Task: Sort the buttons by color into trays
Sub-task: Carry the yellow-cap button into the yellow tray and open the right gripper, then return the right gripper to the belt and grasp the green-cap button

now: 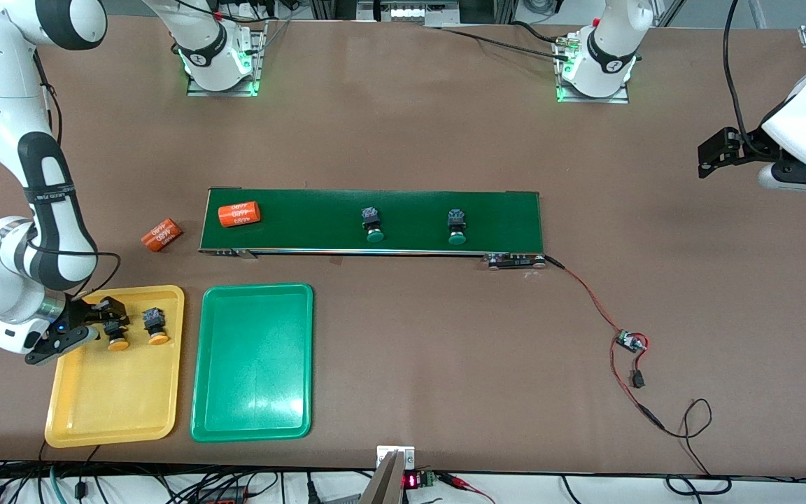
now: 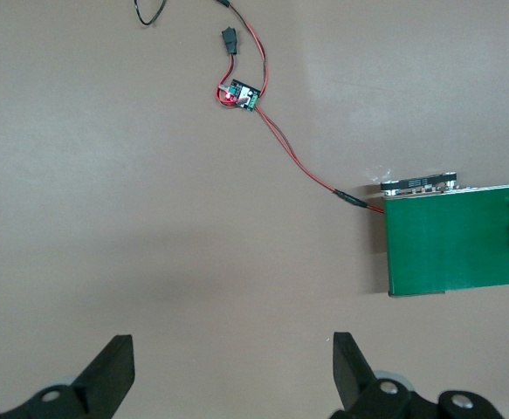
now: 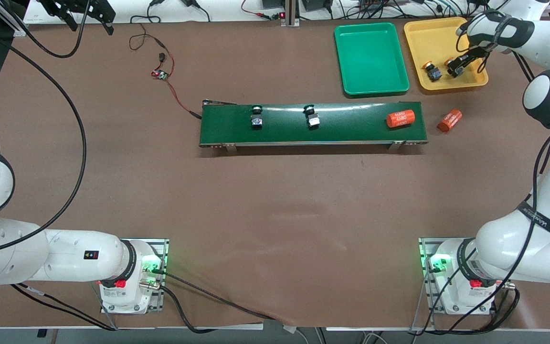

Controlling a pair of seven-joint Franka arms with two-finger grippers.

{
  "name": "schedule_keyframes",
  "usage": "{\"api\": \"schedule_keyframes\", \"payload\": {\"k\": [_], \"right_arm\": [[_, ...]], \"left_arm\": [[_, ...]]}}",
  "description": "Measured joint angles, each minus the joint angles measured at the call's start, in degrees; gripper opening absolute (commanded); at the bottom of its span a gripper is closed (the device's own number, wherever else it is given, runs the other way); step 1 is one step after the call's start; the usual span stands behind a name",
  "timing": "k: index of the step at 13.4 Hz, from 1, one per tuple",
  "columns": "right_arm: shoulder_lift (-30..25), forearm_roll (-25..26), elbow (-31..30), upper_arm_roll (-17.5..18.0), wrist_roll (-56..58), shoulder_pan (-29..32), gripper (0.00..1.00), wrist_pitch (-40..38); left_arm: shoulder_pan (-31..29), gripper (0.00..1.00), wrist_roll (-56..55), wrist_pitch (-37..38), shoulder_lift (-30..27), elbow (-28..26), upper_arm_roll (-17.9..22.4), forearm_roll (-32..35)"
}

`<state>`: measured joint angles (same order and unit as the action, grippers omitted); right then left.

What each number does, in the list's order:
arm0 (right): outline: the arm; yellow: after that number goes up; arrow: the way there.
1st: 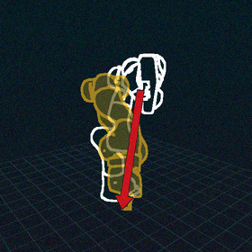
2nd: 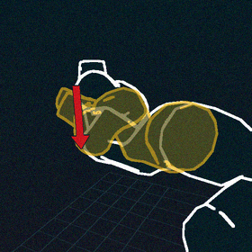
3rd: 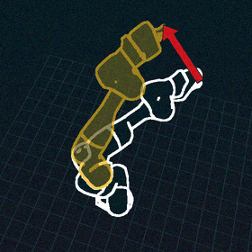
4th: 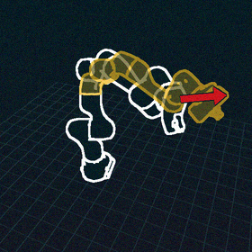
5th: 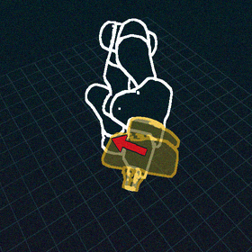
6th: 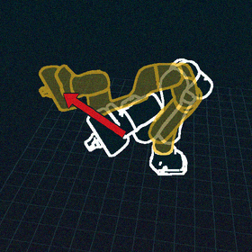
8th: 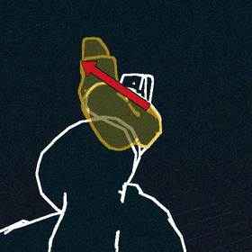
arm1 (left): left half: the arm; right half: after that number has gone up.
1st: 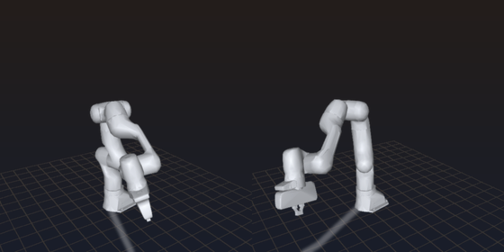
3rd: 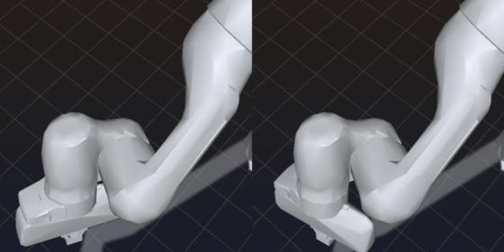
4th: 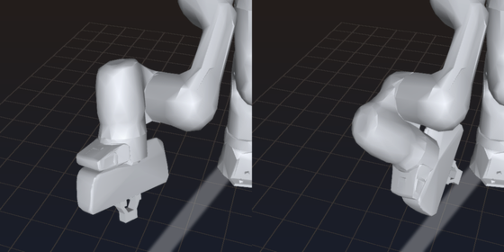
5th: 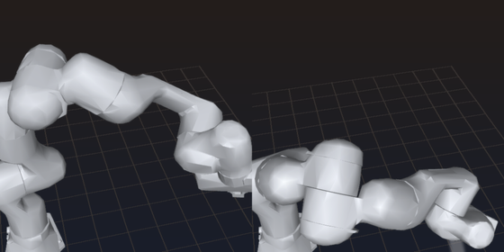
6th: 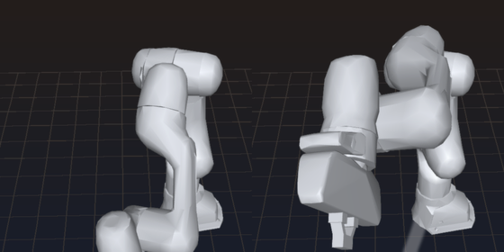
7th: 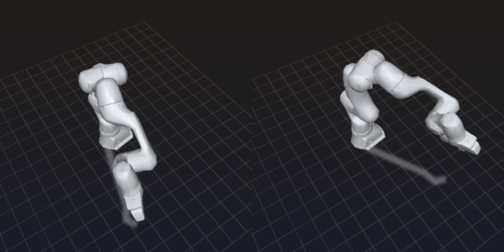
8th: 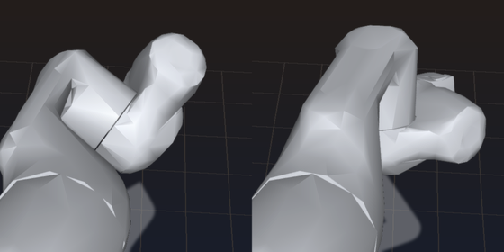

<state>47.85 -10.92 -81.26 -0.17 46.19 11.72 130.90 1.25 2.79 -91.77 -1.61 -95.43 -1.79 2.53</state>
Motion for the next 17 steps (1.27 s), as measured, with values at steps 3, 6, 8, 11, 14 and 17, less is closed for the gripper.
{"api": "schedule_keyframes", "payload": {"k": [3,6,8,11,14,17], "right_arm": [[-4.2,-4.6,0.8,0.2,-1.1,0.0,1.0,-9.4],[-10.0,-4.7,0.7,0.4,-1.4,-0.2,1.0,-17.7],[-13.3,-4.7,-0.3,0.6,-1.5,-1.2,1.0,-20.2],[-18.3,-4.7,-5.2,0.8,-4.7,-4.4,1.0,-20.6],[-23.6,-4.7,-11.0,0.9,-16.6,-9.7,1.0,-20.6],[-27.4,-4.7,-16.5,1.1,-31.4,-16.6,1.0,-20.7]], "left_arm": [[0.0,1.0,0.0,0.0,0.0,0.0,-0.2,0.0],[0.0,1.0,0.0,0.0,0.0,0.1,-0.7,0.0],[0.0,1.0,0.0,0.0,0.0,0.2,-0.7,0.0],[0.0,1.0,0.1,0.2,0.0,0.2,-0.7,0.0],[0.2,1.0,0.1,0.2,0.0,0.2,-0.9,0.0],[0.5,1.0,0.1,0.2,0.0,0.2,-1.7,0.0]]}}
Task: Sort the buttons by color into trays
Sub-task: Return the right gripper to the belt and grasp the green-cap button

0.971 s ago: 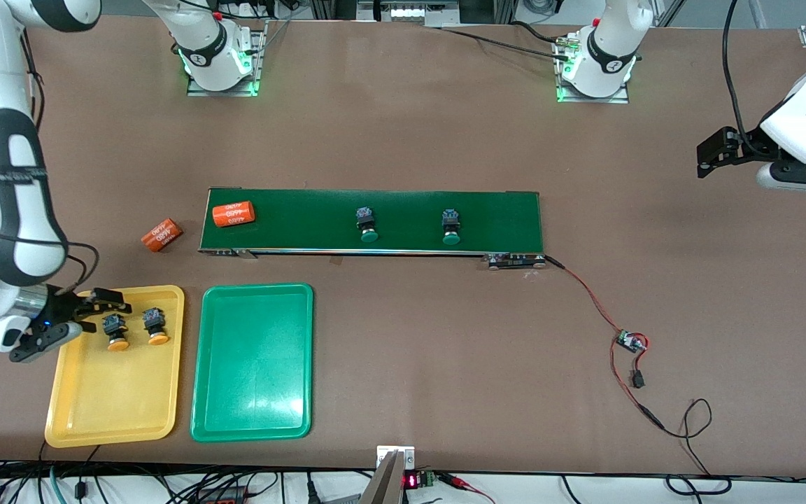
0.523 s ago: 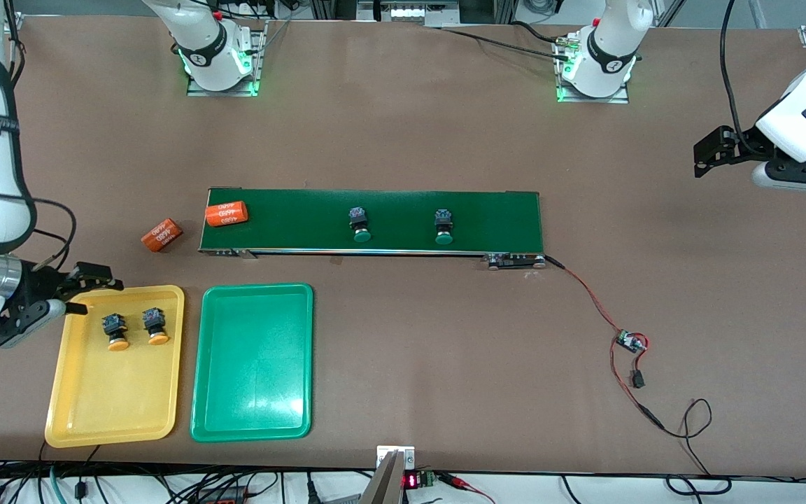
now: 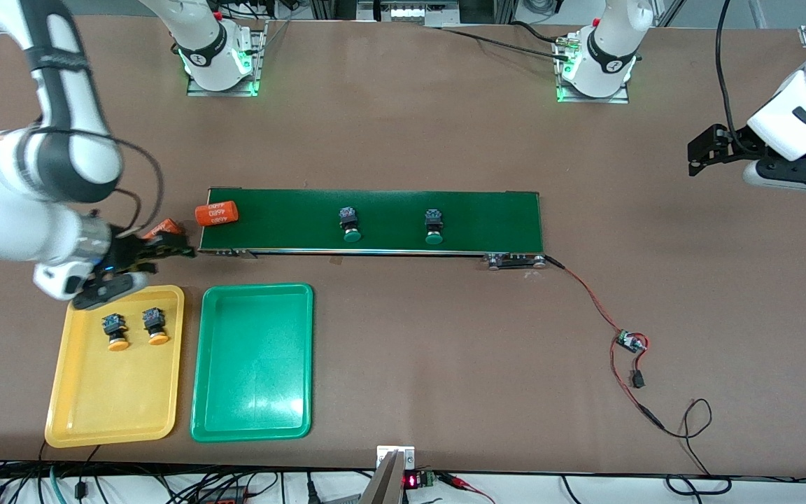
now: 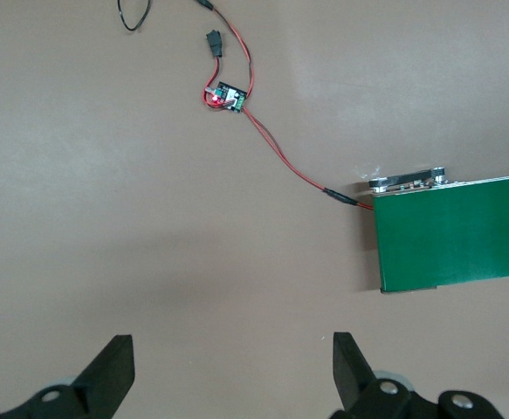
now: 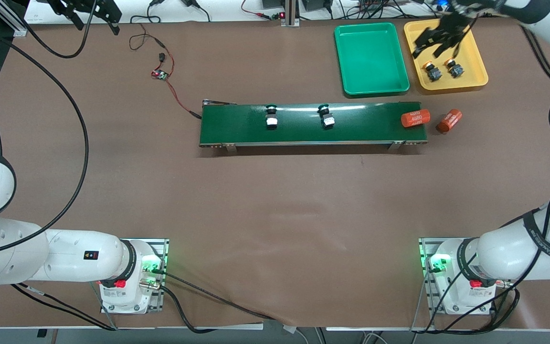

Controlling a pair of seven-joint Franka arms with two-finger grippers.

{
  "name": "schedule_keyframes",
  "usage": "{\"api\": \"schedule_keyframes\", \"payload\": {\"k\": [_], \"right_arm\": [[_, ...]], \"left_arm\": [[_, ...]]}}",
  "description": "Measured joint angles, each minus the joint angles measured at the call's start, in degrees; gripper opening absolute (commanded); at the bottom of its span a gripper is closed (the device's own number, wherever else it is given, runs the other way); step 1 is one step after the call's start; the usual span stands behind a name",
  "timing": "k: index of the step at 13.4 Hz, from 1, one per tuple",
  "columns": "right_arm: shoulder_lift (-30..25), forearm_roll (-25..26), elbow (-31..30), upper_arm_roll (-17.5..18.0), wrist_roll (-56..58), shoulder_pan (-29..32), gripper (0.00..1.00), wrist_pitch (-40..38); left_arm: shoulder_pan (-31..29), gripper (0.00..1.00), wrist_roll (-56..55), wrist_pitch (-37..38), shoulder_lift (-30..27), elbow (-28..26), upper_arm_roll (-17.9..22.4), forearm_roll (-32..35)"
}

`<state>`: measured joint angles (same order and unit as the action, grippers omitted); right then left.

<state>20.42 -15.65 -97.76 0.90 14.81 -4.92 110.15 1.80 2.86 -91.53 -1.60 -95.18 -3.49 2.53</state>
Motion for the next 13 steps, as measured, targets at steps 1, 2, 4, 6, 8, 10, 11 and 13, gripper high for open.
{"api": "schedule_keyframes", "payload": {"k": [1,2,4,6,8,10,11,13], "right_arm": [[-0.5,0.0,-1.1,0.0,-4.3,-2.6,1.0,0.0],[-0.7,0.0,-1.6,0.0,-8.7,-5.1,1.0,0.0],[-0.8,0.0,-2.2,0.1,-17.1,-9.4,1.0,0.1],[-0.9,0.0,-2.6,0.0,-23.4,-12.9,1.0,0.2],[-0.9,1.7,-3.4,0.0,-27.2,-16.0,1.0,0.9],[-0.9,4.7,-5.1,0.0,-31.4,-19.4,1.0,3.0],[-0.9,5.3,-5.9,0.0,-33.5,-20.9,1.0,3.9],[-0.9,5.7,-7.1,0.0,-36.6,-23.7,1.0,5.5]], "left_arm": [[0.1,1.0,0.0,0.0,0.0,0.0,-0.4,0.0],[0.1,1.0,0.0,0.0,0.0,0.0,-0.6,0.0],[0.1,1.0,0.0,0.0,0.0,0.1,-0.7,0.0],[0.1,1.0,0.0,0.0,0.0,0.1,-0.7,0.0],[0.1,1.0,0.0,0.0,0.0,0.1,-0.7,0.0],[0.0,1.0,0.0,0.0,0.0,0.1,-0.6,0.0],[0.0,1.0,0.0,0.0,0.0,0.1,-0.6,0.0],[0.0,1.0,0.0,0.0,0.0,0.1,-0.6,0.0]]}}
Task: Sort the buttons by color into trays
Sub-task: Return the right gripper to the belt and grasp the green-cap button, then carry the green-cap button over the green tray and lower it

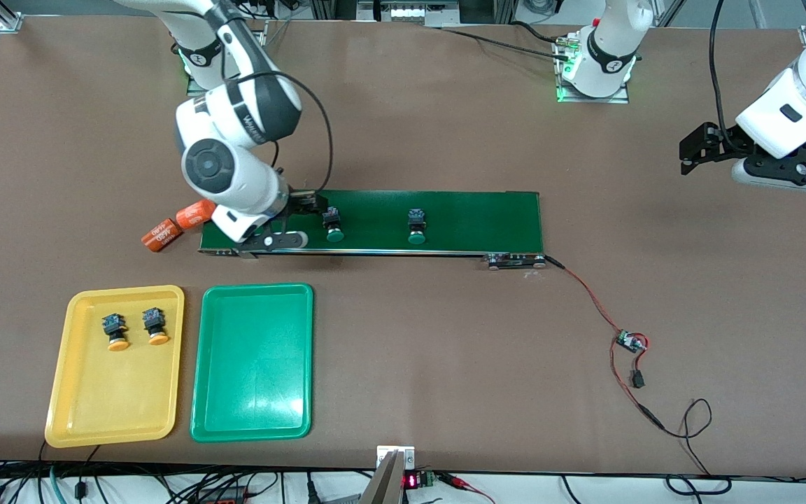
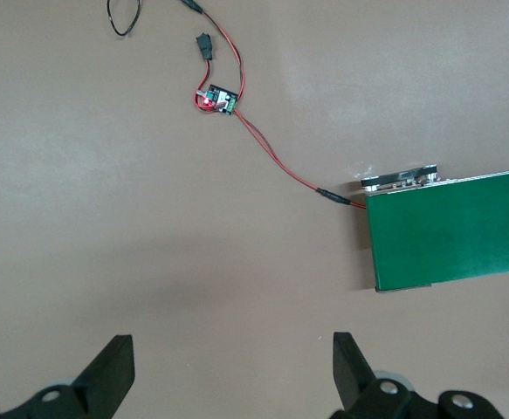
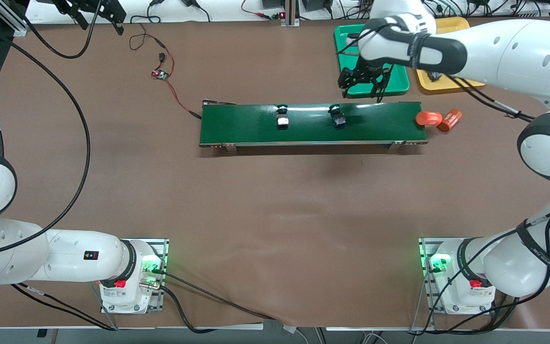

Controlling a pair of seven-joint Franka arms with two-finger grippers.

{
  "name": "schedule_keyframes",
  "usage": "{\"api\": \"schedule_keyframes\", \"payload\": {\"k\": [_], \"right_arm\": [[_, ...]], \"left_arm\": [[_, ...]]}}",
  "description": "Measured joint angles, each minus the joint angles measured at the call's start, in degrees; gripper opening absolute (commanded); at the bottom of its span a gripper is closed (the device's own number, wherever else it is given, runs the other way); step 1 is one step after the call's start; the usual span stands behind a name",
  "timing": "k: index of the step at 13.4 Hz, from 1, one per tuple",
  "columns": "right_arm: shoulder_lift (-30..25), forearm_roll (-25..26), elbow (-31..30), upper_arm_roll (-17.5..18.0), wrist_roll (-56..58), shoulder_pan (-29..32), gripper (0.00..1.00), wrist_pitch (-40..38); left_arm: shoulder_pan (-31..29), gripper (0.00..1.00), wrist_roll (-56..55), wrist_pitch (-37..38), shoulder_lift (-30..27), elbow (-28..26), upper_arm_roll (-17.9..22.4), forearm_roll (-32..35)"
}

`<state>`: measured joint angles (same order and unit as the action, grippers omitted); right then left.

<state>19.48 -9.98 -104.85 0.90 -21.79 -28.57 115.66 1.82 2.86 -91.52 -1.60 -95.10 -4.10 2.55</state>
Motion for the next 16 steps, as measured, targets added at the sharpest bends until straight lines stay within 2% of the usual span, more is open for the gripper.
{"api": "schedule_keyframes", "payload": {"k": [3,7,15,16], "right_arm": [[0.0,4.8,-2.9,0.0,-3.2,-3.2,1.0,3.0],[0.0,8.2,-7.2,-0.2,-3.4,-3.5,1.0,6.9],[2.4,8.3,-8.8,-0.2,-3.4,-3.6,1.0,11.4],[3.0,8.3,-8.8,-0.3,-3.4,-3.6,0.95,11.7]], "left_arm": [[0.0,1.0,0.0,0.0,0.0,0.0,0.0,0.0],[0.0,1.0,0.0,0.0,0.0,0.0,0.0,0.0],[0.0,1.0,0.0,0.0,0.0,0.0,0.1,0.0],[0.0,1.0,0.0,0.0,0.0,0.0,0.1,0.0]]}}
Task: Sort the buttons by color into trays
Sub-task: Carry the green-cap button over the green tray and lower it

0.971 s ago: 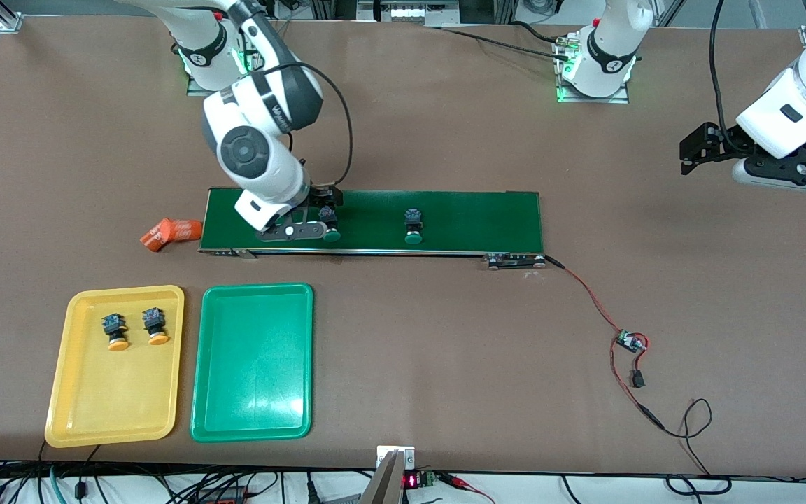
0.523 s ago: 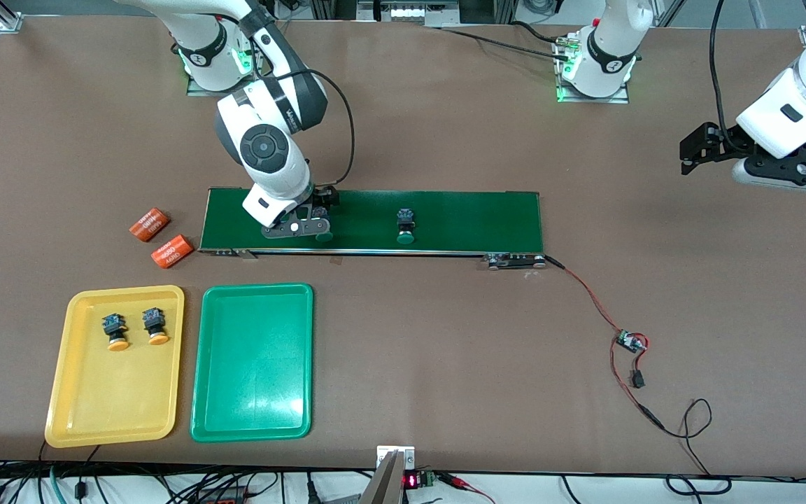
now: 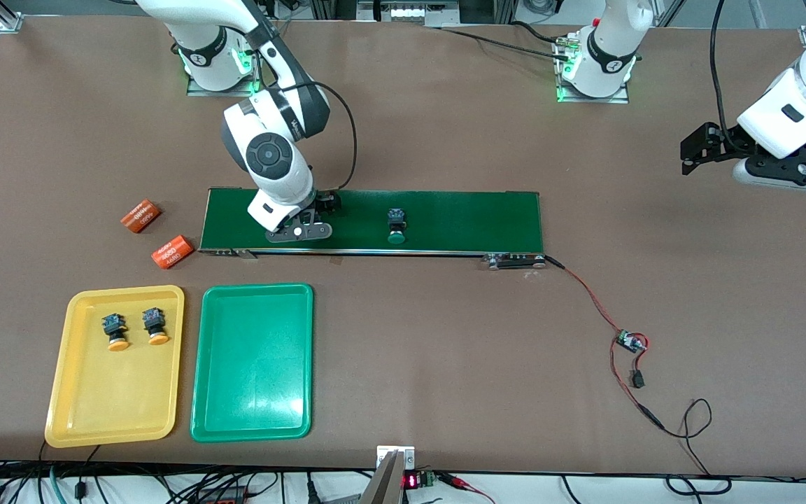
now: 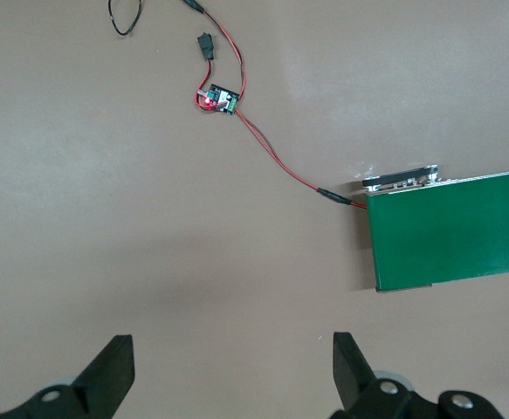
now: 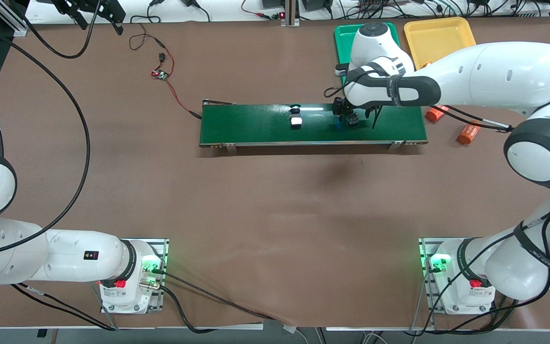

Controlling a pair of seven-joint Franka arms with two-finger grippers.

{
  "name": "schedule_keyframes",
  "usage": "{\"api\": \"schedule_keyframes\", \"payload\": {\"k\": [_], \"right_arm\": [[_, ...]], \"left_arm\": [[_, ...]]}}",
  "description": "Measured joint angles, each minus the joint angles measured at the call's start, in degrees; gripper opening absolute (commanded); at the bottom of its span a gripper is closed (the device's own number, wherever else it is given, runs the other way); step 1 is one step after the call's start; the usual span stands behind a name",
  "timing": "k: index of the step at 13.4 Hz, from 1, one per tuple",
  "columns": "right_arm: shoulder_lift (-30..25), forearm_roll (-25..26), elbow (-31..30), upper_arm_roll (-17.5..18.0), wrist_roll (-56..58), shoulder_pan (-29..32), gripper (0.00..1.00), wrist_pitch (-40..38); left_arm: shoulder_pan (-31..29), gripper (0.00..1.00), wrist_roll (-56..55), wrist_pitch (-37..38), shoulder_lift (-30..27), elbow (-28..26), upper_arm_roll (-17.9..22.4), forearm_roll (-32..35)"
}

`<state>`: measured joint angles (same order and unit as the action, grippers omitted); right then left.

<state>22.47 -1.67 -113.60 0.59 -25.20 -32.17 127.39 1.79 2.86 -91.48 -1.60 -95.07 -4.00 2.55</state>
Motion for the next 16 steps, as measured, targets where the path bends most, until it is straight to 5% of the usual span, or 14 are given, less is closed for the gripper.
{"api": "schedule_keyframes", "payload": {"k": [2,3,7,11,16], "right_arm": [[0.8,0.0,0.0,-0.3,-0.1,0.2,0.74,0.2],[1.0,0.0,0.0,-0.5,-0.2,0.6,0.5,0.2],[1.2,0.0,-0.3,-0.6,-0.2,2.4,0.21,0.1],[1.0,0.0,0.7,-0.6,-0.2,2.8,0.15,0.4],[1.7,0.0,10.5,-1.0,0.0,5.6,0.12,0.7]], "left_arm": [[0.0,1.0,0.0,0.0,0.0,0.0,0.0,0.0],[0.0,1.0,0.0,0.0,0.0,0.0,0.0,0.0],[0.0,1.0,0.0,0.0,0.0,0.0,0.0,0.0],[0.0,1.0,0.0,0.1,0.0,0.0,0.0,0.0],[0.0,1.0,0.0,0.2,0.0,0.0,0.0,0.0]]}}
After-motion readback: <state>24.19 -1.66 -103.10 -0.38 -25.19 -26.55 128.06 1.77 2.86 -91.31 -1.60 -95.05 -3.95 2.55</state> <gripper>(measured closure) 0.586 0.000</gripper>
